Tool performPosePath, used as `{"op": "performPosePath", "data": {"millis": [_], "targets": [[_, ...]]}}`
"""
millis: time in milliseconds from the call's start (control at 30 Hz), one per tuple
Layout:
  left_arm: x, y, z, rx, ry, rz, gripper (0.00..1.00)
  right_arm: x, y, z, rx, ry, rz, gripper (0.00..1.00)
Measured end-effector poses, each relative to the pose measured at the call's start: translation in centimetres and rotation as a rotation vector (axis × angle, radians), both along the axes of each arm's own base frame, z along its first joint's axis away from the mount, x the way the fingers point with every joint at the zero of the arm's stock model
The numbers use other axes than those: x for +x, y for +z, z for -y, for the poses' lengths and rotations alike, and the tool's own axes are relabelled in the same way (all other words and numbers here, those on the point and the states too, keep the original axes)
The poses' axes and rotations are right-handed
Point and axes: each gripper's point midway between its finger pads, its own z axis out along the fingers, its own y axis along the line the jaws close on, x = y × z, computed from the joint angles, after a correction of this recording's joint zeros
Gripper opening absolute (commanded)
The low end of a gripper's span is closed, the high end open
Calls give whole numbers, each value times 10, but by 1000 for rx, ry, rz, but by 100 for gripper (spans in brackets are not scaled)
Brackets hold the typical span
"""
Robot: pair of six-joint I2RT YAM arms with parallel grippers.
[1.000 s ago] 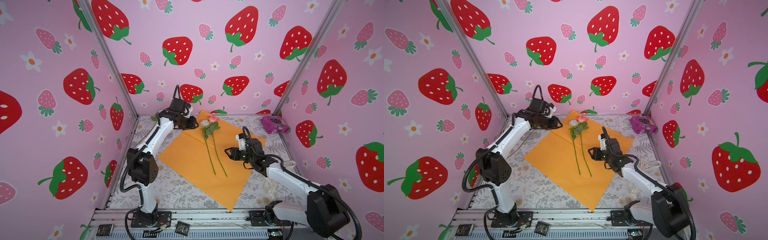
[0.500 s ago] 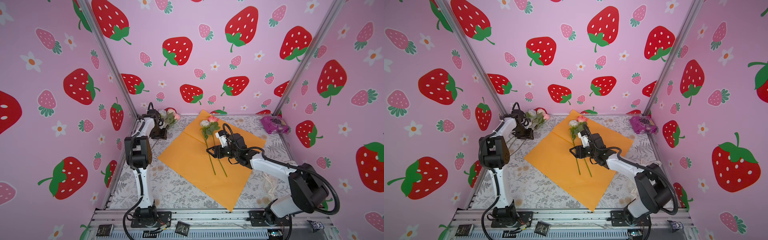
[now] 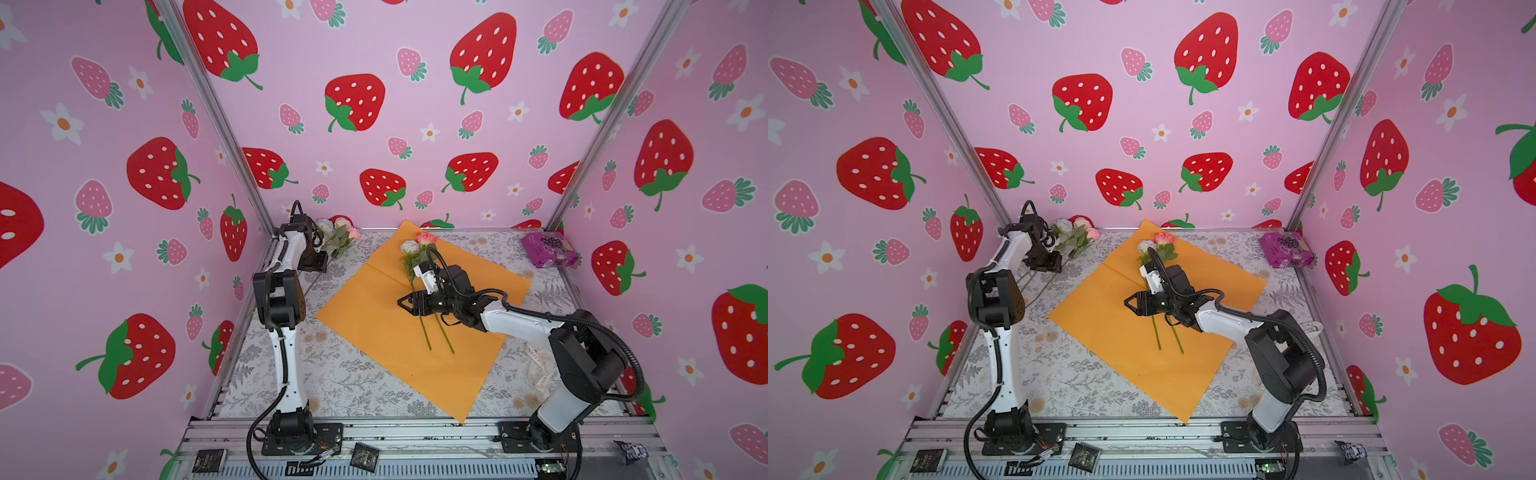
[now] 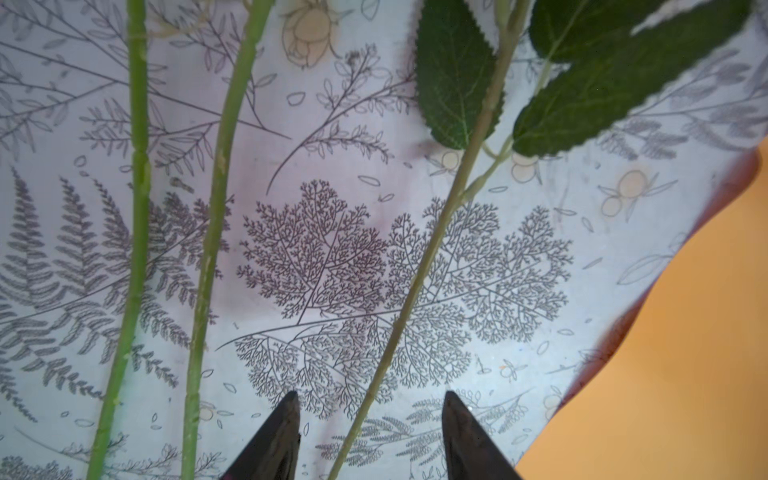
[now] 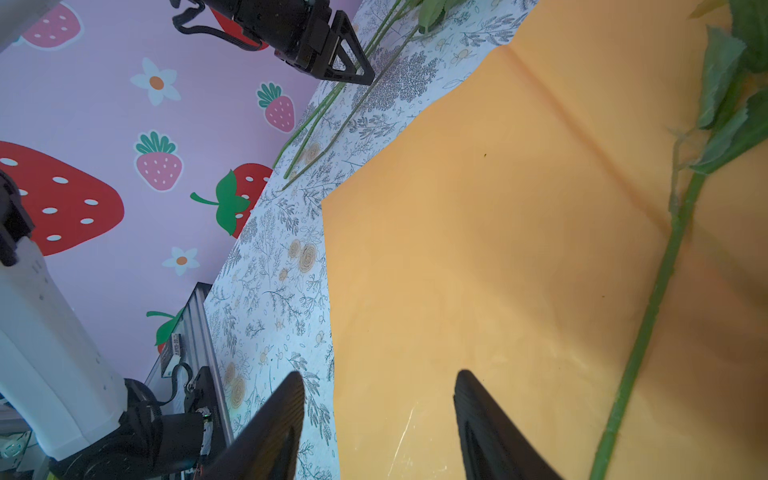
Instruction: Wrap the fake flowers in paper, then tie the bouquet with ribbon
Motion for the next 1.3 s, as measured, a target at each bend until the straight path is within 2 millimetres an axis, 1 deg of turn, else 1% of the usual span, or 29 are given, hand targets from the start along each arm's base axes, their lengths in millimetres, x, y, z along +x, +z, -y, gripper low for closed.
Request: {"op": "performPosePath", "data": {"millis": [200, 267, 333, 433, 533, 667, 833, 900, 933, 967, 1000, 1067, 1167, 1233, 1300], "targets": [[-2, -18, 2, -13, -14, -45, 52, 1, 1, 0, 2, -7, -6, 61], [-4, -21, 2, -16, -17, -56, 49, 1, 0, 0, 1, -11, -7, 61], [-5, -21, 3, -18, -19, -64, 48, 1, 0, 0, 0, -13, -9, 61], [-4, -18, 3, -16, -22, -62, 41, 1, -1, 1, -2, -14, -11, 61], [-4, -16, 3, -11, -30, -63, 37, 1, -1, 1, -6, -16, -13, 61], [-6, -17, 3, 12, -50, -69, 42, 1, -3, 2, -14, -20, -18, 61], [-5, -17, 7, 26, -74, -69, 41, 2, -5, 4, -23, -29, -20, 61], [-5, -17, 7, 26, -77, -69, 37, 2, -5, 5, -25, -31, -20, 61], [-6, -18, 8, 26, -79, -71, 29, 2, -4, 5, -24, -32, -19, 61], [-6, -18, 8, 26, -81, -72, 25, 2, -4, 5, -24, -33, -17, 61], [-6, -19, 8, 23, -74, -75, 25, 2, -3, 5, -24, -34, -16, 61], [-7, -19, 8, 24, -82, -77, 13, 2, -1, 6, -22, -37, -12, 61], [-8, -20, 9, 24, -83, -84, 7, 3, 1, 6, -21, -41, -7, 61], [-10, -20, 10, 16, -90, -90, 0, 3, 1, 6, -22, -42, -8, 61], [-11, -20, 13, 5, -94, -92, 0, 3, 1, 7, -23, -44, -8, 61]]}}
